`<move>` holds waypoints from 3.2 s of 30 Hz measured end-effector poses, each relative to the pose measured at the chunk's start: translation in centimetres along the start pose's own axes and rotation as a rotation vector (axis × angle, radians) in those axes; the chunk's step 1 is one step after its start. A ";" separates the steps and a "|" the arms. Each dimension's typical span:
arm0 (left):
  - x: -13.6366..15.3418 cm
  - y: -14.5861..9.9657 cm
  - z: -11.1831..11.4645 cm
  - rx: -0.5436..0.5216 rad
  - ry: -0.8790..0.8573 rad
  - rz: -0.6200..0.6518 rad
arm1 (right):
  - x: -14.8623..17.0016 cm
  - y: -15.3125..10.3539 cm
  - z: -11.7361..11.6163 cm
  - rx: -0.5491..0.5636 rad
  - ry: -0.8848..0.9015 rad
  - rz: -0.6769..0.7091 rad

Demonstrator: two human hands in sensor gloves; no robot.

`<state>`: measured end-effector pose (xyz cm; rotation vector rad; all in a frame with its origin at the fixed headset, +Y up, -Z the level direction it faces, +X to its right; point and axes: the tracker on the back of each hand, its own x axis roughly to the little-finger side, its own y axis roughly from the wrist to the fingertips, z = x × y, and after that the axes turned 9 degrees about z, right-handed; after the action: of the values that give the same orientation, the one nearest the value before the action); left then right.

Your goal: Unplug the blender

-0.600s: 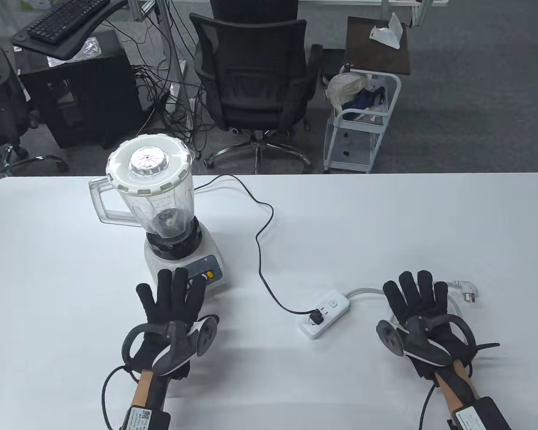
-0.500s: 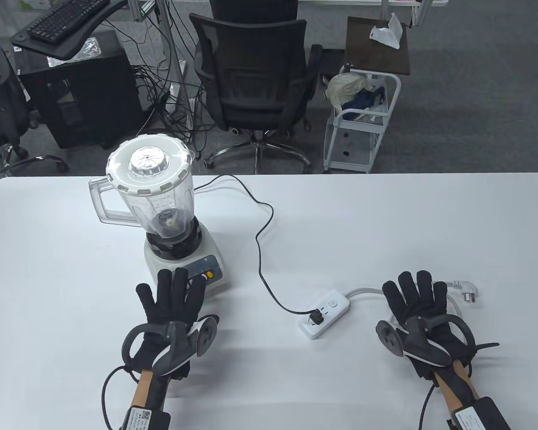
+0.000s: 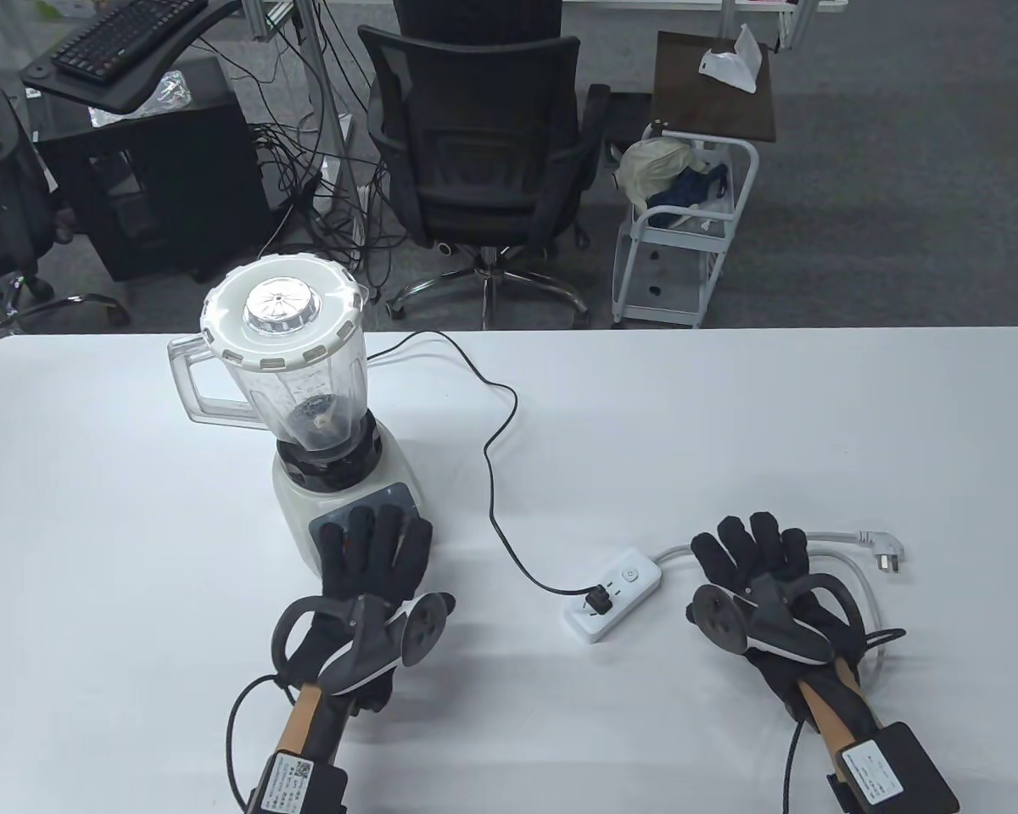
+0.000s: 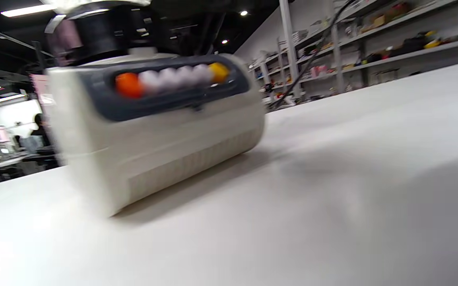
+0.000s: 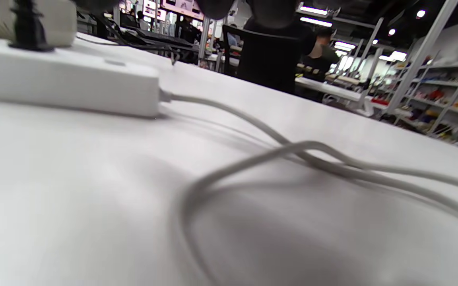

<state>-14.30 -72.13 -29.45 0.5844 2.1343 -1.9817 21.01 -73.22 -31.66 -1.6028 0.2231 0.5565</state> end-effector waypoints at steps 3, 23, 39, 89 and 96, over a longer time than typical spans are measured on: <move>-3.1 2.3 -1.4 -0.013 -0.065 0.085 | -0.8 2.4 0.2 -0.026 0.064 0.029; -13.5 7.3 -1.0 -0.043 -0.067 0.236 | -3.3 6.5 -2.5 -0.052 0.161 0.085; -13.9 7.5 -1.2 -0.078 -0.071 0.261 | -3.2 6.7 -2.4 -0.074 0.182 0.081; -8.3 11.0 1.1 0.036 -0.123 -0.045 | -3.4 6.8 -2.4 -0.097 0.176 0.103; -5.7 6.7 -1.0 -0.034 -0.096 -0.011 | -3.3 6.3 -2.3 -0.076 0.177 0.112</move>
<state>-6.39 -71.85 -33.31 0.4633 2.1146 -1.9338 15.72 -76.82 -35.56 -1.7229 0.4305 0.5146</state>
